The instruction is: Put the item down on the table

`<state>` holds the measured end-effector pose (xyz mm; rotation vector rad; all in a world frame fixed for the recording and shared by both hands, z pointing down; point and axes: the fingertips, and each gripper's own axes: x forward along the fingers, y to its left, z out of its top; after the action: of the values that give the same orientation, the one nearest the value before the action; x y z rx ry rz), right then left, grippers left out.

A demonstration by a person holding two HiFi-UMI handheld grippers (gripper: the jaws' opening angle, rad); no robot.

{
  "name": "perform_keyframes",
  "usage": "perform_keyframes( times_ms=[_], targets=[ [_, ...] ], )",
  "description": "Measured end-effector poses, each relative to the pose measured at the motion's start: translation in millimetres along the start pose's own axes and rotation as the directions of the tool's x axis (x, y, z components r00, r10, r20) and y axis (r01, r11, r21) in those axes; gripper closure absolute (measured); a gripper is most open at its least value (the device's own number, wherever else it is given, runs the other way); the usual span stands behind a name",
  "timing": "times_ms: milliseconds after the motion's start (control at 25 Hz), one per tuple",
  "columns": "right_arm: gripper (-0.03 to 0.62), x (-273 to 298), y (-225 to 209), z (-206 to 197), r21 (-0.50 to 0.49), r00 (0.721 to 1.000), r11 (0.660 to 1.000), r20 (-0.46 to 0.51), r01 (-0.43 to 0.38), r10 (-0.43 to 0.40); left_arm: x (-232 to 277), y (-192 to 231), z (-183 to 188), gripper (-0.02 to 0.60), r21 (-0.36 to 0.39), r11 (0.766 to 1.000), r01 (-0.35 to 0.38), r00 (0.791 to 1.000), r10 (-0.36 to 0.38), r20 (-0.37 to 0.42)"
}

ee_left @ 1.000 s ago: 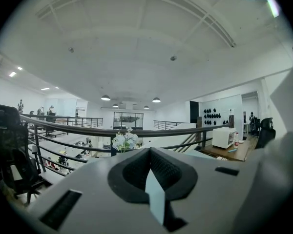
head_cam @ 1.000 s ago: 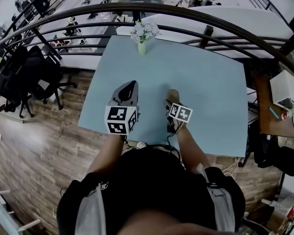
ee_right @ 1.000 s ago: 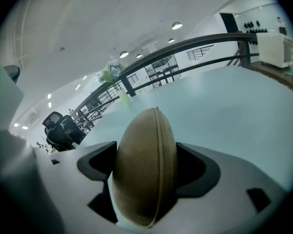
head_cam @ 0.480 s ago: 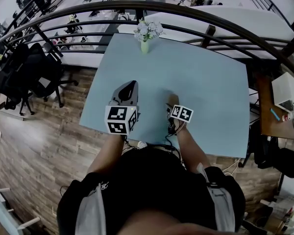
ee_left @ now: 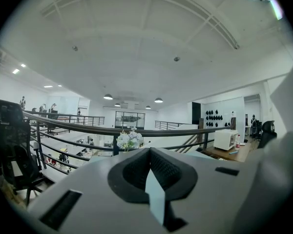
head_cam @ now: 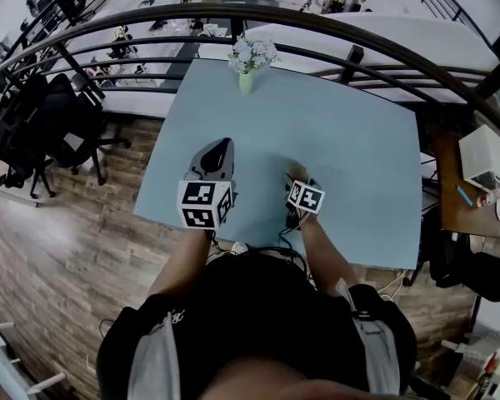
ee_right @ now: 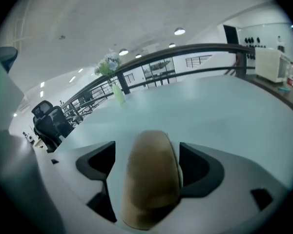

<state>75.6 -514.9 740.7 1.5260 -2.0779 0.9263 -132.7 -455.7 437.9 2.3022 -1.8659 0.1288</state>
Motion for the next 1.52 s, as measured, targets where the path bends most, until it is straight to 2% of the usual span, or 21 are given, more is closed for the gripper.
perform_keyframes(
  times_ms=[160, 280, 360, 480, 640, 720, 760, 840, 1080, 1520],
  targets=[
    [0.214, -28.7, 16.4, 44.3, -0.084, 0.987, 0.996, 0.158, -0.026, 0.039, 1.8, -4.0, 1.5, 0.568, -0.005, 1.000, 0.015, 1.000, -0.015, 0.006],
    [0.329, -63.8, 33.2, 87.7, -0.117, 0.950, 0.992, 0.301, -0.051, 0.085, 4.4, -9.5, 1.6, 0.568, -0.006, 0.999, 0.034, 0.999, -0.034, 0.008],
    [0.378, -90.8, 43.3, 119.0, -0.130, 0.912, 0.990, 0.396, -0.058, 0.106, 6.6, -13.3, 2.1, 0.568, -0.007, 0.999, 0.046, 0.999, -0.046, 0.010],
    [0.470, -133.9, 56.3, 162.6, -0.158, 0.840, 0.987, 0.530, -0.035, 0.115, 10.0, -19.1, 3.4, 0.568, -0.006, 0.998, 0.063, 0.998, -0.063, 0.013],
    [0.592, -194.4, 74.0, 203.5, -0.235, 0.730, 0.969, 0.675, 0.072, 0.109, 15.7, -27.8, 5.0, 0.568, -0.005, 0.996, 0.089, 0.996, -0.089, 0.015],
    [0.592, -217.7, 84.1, 214.0, -0.254, 0.691, 0.964, 0.711, 0.074, 0.134, 17.8, -31.3, 6.0, 0.568, -0.005, 0.995, 0.099, 0.995, -0.099, 0.017],
    [0.594, -225.8, 87.2, 217.2, -0.257, 0.681, 0.964, 0.718, 0.063, 0.146, 18.5, -33.4, 6.9, 0.568, -0.003, 0.995, 0.105, 0.994, -0.104, 0.019],
    [0.594, -236.0, 88.5, 220.5, -0.258, 0.677, 0.965, 0.718, 0.045, 0.160, 19.6, -38.5, 8.8, 0.568, 0.002, 0.993, 0.116, 0.993, -0.116, 0.024],
    [0.594, -242.1, 84.0, 213.9, -0.250, 0.689, 0.968, 0.700, -0.011, 0.189, 19.2, -47.0, 9.1, 0.568, 0.010, 0.992, 0.126, 0.992, -0.126, 0.031],
    [0.592, -238.1, 83.5, 208.2, -0.250, 0.701, 0.968, 0.689, -0.010, 0.185, 17.3, -47.4, 7.9, 0.568, 0.012, 0.992, 0.126, 0.992, -0.126, 0.028]
  ],
)
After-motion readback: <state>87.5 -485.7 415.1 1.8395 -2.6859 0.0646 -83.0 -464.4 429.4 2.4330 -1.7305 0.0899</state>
